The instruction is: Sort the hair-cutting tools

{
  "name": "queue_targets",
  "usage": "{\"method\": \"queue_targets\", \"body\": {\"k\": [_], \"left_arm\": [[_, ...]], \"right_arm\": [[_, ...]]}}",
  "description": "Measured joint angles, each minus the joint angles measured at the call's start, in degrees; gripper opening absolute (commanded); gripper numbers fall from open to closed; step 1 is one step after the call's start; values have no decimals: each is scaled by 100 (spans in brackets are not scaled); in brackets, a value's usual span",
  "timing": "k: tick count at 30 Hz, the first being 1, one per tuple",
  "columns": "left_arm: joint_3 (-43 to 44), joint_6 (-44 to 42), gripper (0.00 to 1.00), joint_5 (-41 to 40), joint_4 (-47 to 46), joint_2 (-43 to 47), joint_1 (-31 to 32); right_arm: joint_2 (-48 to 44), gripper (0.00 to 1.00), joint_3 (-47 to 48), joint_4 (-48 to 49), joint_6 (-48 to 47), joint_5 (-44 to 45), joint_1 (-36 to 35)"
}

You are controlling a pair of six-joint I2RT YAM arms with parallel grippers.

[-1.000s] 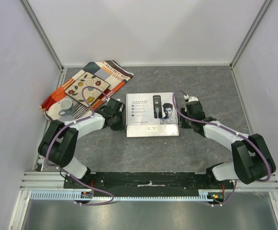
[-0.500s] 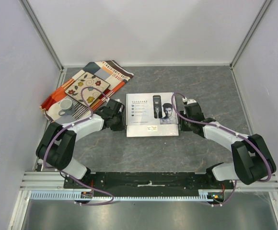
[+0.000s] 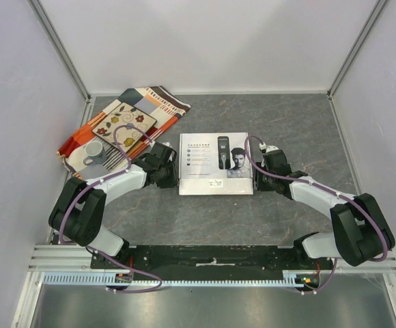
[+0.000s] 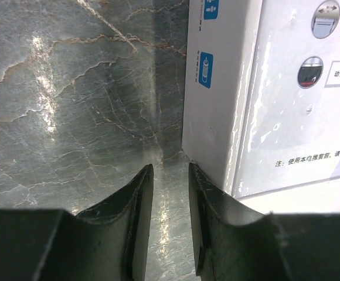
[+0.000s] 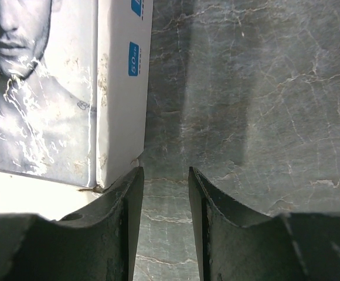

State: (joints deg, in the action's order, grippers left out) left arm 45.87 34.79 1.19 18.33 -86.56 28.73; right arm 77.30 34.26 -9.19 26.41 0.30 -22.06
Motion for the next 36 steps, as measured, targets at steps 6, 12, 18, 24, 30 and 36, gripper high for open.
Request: {"method": "queue_targets", "body": {"k": [6,12,18,24,30,36], "left_arm": [[-33,9,36,-2,33,61,0],[-33,11,36,2,87,153,0],[-35,11,36,17,114,203,0],[-96,11,35,15,81,203,2],[-142,11,34,-31,79,197,13],[-142,11,34,-138,83,170,28]], "right_arm": [[-42,45,-20,-52,63,-68,-26],[-111,45,-20,-103,107,-107,-59],[-149,45,-20,-129,122,-111,-72],[-149,45,-48,-122,125,-52,-105],[-149,45,-50,-125,125,164,-149],[-153,46,-50,-131,103,352,-149]]}}
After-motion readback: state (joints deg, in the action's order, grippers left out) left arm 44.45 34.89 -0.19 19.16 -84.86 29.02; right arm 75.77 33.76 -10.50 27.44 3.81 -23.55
